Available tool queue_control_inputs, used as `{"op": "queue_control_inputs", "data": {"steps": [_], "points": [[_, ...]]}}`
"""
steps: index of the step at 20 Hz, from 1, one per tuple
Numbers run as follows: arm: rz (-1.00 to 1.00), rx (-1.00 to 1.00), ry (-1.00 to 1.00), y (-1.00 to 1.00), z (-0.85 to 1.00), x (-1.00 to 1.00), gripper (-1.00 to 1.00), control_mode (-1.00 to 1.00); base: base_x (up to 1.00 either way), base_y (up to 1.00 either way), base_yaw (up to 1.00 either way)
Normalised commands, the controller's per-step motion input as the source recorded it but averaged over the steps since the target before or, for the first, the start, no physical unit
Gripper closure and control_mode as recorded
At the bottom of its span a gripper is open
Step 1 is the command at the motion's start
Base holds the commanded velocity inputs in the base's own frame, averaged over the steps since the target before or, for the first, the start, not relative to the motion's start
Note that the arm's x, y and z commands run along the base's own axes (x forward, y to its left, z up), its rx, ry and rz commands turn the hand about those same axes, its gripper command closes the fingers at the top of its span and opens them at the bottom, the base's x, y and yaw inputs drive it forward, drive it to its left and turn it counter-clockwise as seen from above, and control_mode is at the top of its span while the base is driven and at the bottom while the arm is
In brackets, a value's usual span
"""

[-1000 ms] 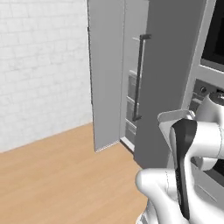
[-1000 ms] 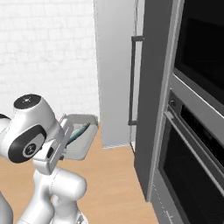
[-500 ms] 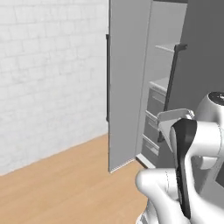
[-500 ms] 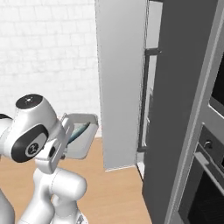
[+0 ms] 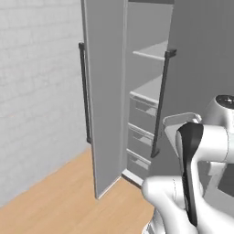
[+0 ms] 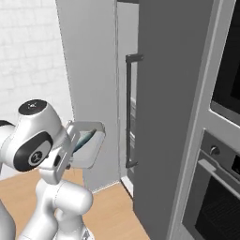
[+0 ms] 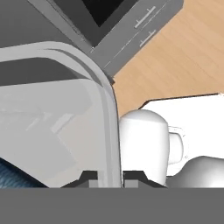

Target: Take the meat container that has the fish and place it on the second highest rack of the freezer. Then take the vegetable container that has the onion and tomato and place it on the highest rack of the freezer.

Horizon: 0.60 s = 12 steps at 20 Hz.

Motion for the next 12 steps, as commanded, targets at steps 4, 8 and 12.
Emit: {"op": "queue_control_inputs", "data": {"steps": [4,8,12], "points": [[0.00,0.00,0.00,0.00,0.00,0.00,1.00,1.00,0.28,0.15,-0.60],[0.00,0.00,0.00,0.00,0.00,0.00,1.00,1.00,0.68,0.66,-0.41],[0.00,0.00,0.00,0.00,0.00,0.00,1.00,1.00,0.16,0.13,-0.42]]}}
